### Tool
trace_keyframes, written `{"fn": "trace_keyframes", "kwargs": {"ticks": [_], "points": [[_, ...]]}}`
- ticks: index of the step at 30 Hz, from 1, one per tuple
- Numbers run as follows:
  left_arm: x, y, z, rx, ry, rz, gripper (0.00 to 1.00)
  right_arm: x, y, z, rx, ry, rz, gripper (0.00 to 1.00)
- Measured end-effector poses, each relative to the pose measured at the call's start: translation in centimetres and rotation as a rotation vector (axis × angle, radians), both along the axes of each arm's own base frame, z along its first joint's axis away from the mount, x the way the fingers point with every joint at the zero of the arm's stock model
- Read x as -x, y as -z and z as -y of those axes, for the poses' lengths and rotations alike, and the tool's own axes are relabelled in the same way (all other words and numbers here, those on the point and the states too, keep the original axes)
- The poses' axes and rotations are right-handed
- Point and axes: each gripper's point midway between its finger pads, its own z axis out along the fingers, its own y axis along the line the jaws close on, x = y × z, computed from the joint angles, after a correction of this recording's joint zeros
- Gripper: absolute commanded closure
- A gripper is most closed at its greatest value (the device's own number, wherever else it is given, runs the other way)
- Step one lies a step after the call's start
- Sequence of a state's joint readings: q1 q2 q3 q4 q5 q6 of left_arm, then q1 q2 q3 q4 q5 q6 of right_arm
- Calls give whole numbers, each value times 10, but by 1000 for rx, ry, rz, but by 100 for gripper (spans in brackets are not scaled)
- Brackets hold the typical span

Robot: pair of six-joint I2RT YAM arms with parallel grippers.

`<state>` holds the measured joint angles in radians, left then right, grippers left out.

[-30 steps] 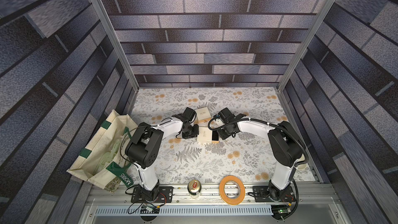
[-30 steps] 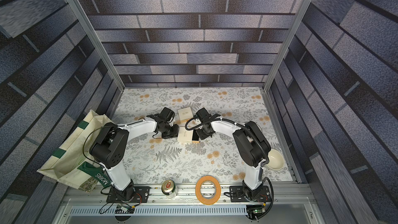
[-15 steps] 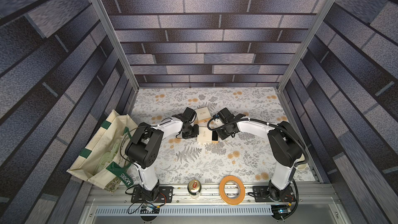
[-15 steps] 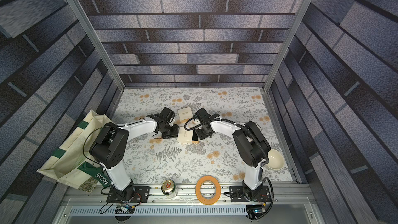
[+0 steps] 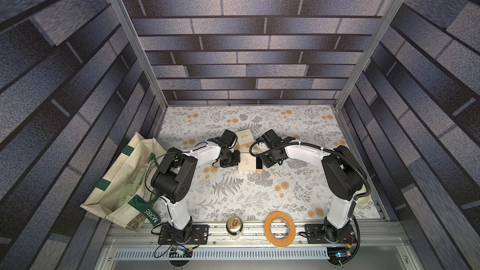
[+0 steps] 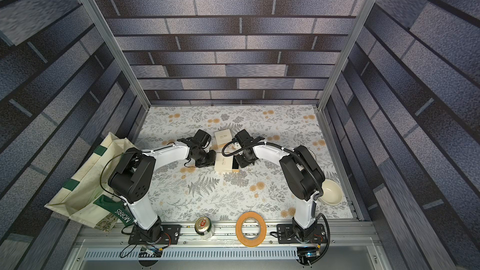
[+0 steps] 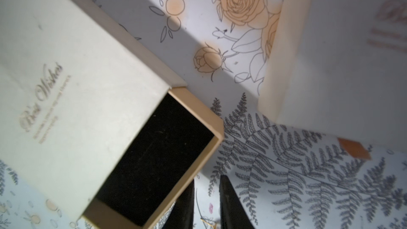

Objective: Take out the earrings from the drawer-style jewelry box
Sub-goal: Close the drawer of the jewelry box.

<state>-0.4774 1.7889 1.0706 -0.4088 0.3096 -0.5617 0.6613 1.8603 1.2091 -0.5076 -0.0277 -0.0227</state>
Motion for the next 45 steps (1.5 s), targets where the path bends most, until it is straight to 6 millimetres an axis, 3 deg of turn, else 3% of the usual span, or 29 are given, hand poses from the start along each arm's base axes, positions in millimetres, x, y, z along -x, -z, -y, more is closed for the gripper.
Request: {"fn": "trace_keyframes", "kwargs": {"ticks": [45], "points": [[0,0,0,0,0,0,100,-1,-1,-12,-20,-19,-5,76]]}}
